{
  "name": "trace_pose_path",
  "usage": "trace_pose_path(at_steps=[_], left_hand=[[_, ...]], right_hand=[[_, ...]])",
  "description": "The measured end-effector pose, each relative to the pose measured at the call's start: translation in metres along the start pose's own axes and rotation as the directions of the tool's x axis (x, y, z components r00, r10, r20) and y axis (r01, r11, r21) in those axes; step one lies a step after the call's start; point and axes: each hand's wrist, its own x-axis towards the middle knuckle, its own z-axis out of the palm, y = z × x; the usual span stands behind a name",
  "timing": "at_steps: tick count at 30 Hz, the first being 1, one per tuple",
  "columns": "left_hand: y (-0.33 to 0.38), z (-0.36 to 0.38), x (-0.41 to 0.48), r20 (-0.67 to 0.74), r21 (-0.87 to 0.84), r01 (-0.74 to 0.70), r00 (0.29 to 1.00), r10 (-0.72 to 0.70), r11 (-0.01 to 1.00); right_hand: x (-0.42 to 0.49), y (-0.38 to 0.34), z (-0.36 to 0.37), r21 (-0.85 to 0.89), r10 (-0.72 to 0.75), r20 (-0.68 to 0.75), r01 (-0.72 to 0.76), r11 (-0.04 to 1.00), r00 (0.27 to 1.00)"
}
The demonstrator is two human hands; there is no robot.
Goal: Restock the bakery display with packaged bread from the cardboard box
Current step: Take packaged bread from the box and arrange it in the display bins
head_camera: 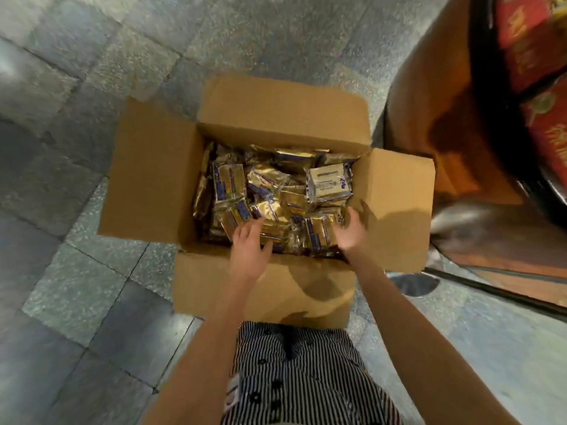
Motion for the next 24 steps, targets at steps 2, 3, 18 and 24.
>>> trace_pose_path(at_steps=[2, 3, 18, 24], left_hand=[[-0.003, -0.001, 0.025, 0.035, 0.030, -0.022, 0.999, 0.021, 0.999], [-0.004, -0.001, 0.039, 0.050, 0.051, -0.042, 0.998, 0.040, 0.998], [-0.034, 0.032, 0.212, 0.185, 0.178, -0.150, 0.976, 0.117, 0.972], [-0.023, 0.040, 0.256, 0.340, 0.345, -0.208, 0.937, 0.085, 0.915]], right_hand=[[0.020, -0.006, 0.007, 0.038, 0.043, -0.014, -0.042, 0.998, 0.999], [0.030, -0.008, 0.011, 0.058, 0.063, -0.023, -0.062, 0.996, 0.998], [0.170, -0.002, 0.074, 0.467, 0.282, -0.147, -0.185, 0.865, 0.948], [0.190, 0.011, 0.071, 0.729, 0.288, -0.021, -0.183, 0.660, 0.957]])
